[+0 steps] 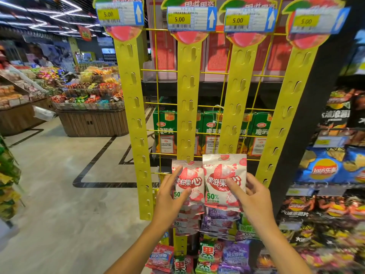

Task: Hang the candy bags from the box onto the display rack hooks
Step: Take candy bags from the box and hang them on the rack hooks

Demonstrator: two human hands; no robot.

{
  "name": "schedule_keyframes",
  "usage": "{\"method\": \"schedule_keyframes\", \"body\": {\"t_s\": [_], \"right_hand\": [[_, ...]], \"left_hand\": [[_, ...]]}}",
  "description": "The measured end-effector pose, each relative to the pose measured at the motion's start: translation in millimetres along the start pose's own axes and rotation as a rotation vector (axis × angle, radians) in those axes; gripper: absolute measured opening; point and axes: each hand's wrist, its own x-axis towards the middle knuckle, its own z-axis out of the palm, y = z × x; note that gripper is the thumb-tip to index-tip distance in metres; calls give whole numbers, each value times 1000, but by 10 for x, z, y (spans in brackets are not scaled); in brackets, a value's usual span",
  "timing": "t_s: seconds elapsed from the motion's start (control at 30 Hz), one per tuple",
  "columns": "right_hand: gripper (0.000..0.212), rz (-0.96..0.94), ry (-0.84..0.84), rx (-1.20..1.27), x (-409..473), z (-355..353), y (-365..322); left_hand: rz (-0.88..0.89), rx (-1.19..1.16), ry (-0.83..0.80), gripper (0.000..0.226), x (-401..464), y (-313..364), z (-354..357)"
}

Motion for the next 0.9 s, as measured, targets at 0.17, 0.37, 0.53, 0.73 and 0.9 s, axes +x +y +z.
{"method": "schedule_keyframes", "body": {"t_s": [0.17, 0.37, 0.53, 0.73, 0.9], "right_hand": [[28, 27, 3, -21, -44, 23, 29], [23, 59, -40, -20, -82, 78, 51], [21, 37, -92, 8, -81, 249, -7], [25, 41, -229, 35, 20, 471, -138], [19, 18, -179, 28, 114, 493, -230]], "left_hand": [[-12, -6, -15, 70, -104, 19, 8], [-77, 156, -96, 43, -257, 219, -196], [-73, -114, -161, 36, -194, 556, -341], [-22, -161, -74, 18, -62, 644, -386], [64, -135, -63, 40, 177, 714, -495]]}}
